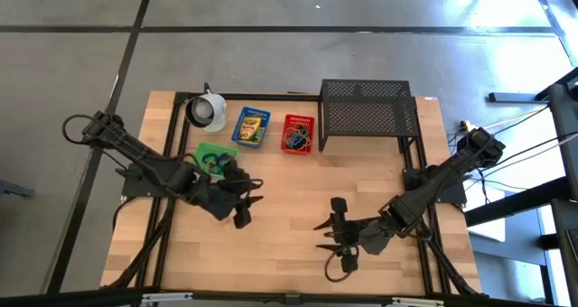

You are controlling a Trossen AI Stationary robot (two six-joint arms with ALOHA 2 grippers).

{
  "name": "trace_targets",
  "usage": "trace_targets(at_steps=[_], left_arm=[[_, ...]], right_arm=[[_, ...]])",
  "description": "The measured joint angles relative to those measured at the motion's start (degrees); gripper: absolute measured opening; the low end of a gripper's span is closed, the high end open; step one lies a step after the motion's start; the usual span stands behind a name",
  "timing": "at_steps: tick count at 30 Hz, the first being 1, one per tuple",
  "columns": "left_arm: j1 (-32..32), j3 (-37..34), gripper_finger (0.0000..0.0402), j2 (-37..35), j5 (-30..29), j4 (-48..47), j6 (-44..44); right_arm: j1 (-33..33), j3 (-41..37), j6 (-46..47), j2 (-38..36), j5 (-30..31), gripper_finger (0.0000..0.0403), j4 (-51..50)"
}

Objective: Pick & Place Office Desk Supplies
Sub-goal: Put the red bin containing rubber bands on the shelf

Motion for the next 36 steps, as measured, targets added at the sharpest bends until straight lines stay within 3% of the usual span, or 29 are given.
trace_targets(at_steps=[17,27,36], left_arm=[[-5.45,0.0,0.0143,0.0,-2.19,-0.42,0.6],[-5.8,0.0,0.0143,0.02,-4.45,-1.87,0.56],[-6.14,0.0,0.0143,0.04,-4.59,-2.36,-0.02]], right_arm=[[-21.59,0.67,0.04,2.01,0.24,0.0208,-2.63],[-30.0,17.28,4.38,12.99,0.01,0.0208,-27.42],[-35.56,25.22,3.46,22.02,-3.7,0.0208,-29.5]])
